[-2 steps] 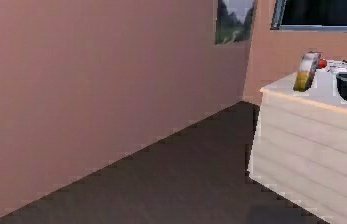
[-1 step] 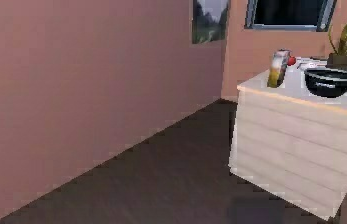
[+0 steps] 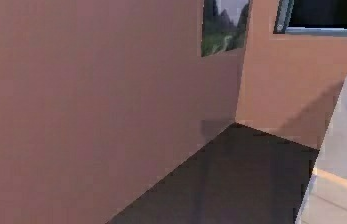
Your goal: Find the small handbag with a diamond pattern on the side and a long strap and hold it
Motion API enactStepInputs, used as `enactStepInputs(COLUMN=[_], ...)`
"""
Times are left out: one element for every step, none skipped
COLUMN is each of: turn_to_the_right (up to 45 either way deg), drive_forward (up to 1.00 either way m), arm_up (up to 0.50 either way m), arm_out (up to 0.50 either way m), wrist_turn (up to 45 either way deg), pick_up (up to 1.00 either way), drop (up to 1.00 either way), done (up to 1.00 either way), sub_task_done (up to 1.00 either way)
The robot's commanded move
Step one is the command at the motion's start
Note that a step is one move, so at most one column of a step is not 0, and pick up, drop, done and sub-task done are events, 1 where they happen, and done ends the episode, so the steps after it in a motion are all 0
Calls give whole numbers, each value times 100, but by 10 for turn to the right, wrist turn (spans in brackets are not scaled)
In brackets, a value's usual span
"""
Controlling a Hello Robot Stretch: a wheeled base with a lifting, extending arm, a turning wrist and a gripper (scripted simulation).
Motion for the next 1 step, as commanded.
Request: enactStepInputs(turn_to_the_right=[30], drive_forward=[0], arm_up=[0], arm_out=[0], wrist_turn=[0], pick_up=[0], drop=[0], done=[0], sub_task_done=[0])
